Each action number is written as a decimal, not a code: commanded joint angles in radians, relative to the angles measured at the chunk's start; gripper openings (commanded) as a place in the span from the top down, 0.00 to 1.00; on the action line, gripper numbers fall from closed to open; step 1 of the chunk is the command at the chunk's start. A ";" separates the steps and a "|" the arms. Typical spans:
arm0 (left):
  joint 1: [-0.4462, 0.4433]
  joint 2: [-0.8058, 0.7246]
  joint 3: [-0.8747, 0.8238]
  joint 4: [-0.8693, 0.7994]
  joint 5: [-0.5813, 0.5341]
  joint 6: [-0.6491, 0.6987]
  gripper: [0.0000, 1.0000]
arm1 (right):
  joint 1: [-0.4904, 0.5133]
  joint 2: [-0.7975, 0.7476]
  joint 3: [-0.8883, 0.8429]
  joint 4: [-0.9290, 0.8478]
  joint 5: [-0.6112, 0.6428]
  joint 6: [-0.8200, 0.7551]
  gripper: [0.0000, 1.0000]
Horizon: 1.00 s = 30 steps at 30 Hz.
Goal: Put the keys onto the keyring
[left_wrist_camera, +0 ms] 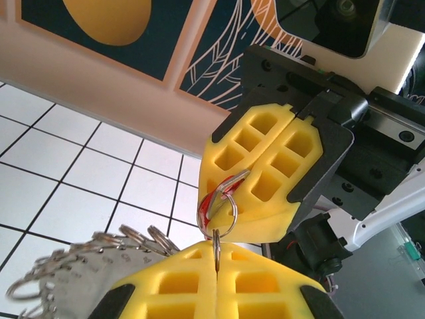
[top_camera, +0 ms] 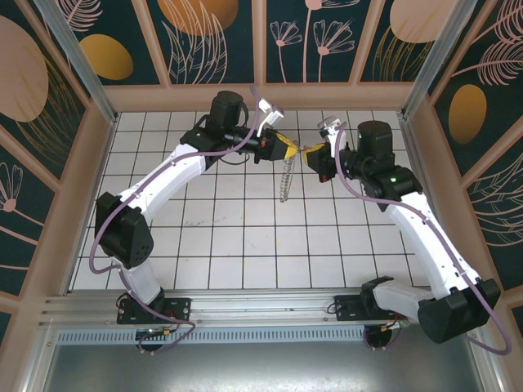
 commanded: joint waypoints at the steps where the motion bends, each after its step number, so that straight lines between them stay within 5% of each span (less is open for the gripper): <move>1: 0.006 0.007 0.029 -0.052 0.019 0.026 1.00 | -0.022 -0.004 0.057 0.003 0.032 -0.025 1.00; 19: 0.004 0.023 0.039 -0.064 0.037 0.029 1.00 | 0.005 0.096 0.175 0.015 0.056 -0.033 1.00; 30: 0.006 -0.017 -0.001 0.050 -0.044 -0.051 1.00 | -0.005 0.011 0.051 0.033 0.138 0.029 1.00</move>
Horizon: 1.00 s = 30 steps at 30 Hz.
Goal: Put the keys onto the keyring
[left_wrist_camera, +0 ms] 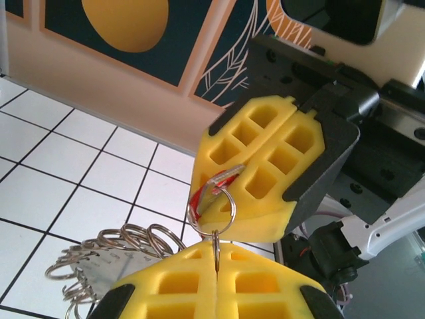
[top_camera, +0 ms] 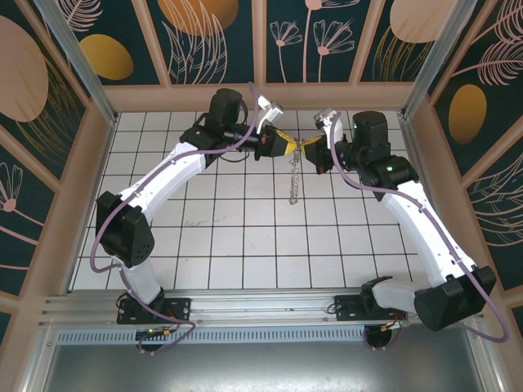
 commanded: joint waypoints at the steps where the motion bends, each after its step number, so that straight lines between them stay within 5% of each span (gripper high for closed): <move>1: -0.001 -0.030 -0.019 0.051 -0.013 -0.050 1.00 | -0.019 -0.065 -0.044 0.073 0.079 0.048 1.00; 16: -0.001 -0.030 -0.021 0.092 -0.005 -0.091 1.00 | -0.015 -0.092 -0.149 0.131 -0.017 0.105 1.00; 30: -0.001 -0.018 -0.023 0.088 0.026 -0.089 1.00 | -0.018 0.056 0.110 0.066 -0.026 0.044 1.00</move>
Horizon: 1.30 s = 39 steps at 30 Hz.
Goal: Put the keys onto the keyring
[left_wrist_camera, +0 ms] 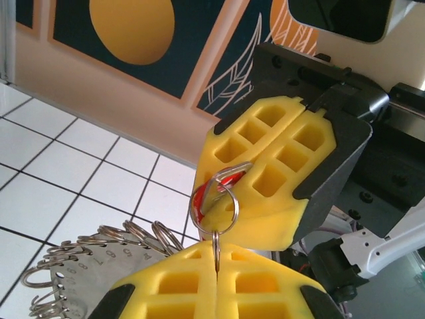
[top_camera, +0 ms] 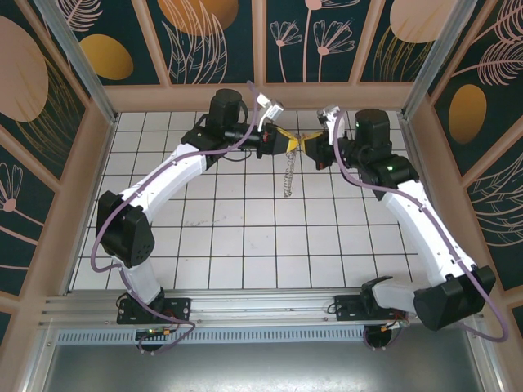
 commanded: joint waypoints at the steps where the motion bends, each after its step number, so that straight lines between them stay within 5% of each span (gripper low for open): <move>1: 0.004 -0.018 -0.002 -0.003 0.044 -0.006 1.00 | -0.009 0.041 0.095 0.018 -0.003 -0.027 1.00; 14: 0.003 -0.018 -0.021 -0.004 0.039 0.002 1.00 | -0.020 0.088 0.151 -0.030 0.011 -0.036 1.00; 20: 0.011 -0.045 -0.084 0.085 -0.019 -0.048 0.61 | -0.033 0.127 0.193 -0.085 0.042 -0.028 1.00; 24: 0.038 -0.074 -0.147 0.163 -0.039 -0.093 0.51 | -0.046 0.142 0.211 -0.111 0.050 -0.027 1.00; 39: 0.151 -0.290 -0.366 0.264 -0.294 -0.213 0.40 | -0.083 0.274 0.251 -0.130 0.036 -0.022 1.00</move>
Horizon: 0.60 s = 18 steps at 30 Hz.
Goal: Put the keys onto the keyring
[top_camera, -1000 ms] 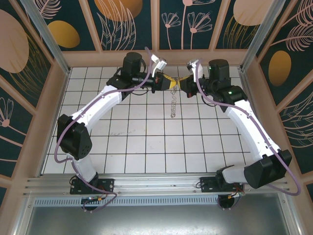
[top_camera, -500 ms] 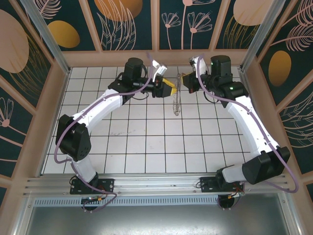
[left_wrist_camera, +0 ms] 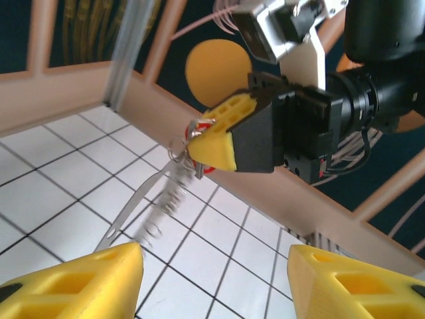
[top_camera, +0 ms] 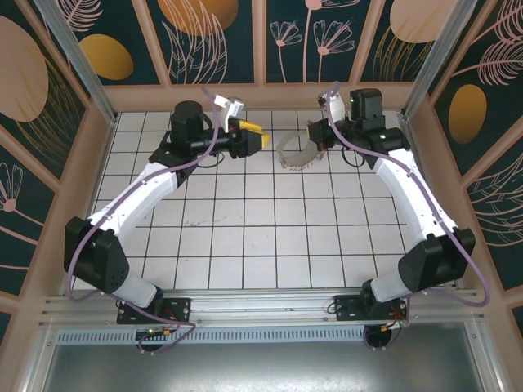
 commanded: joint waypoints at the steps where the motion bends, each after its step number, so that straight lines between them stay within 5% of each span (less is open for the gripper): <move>1: 0.030 -0.034 -0.037 0.039 -0.122 -0.054 0.40 | -0.006 0.047 0.045 0.018 -0.026 0.009 1.00; 18: 0.101 -0.101 -0.096 0.001 -0.219 -0.098 0.39 | 0.032 0.423 0.188 0.111 -0.092 0.082 1.00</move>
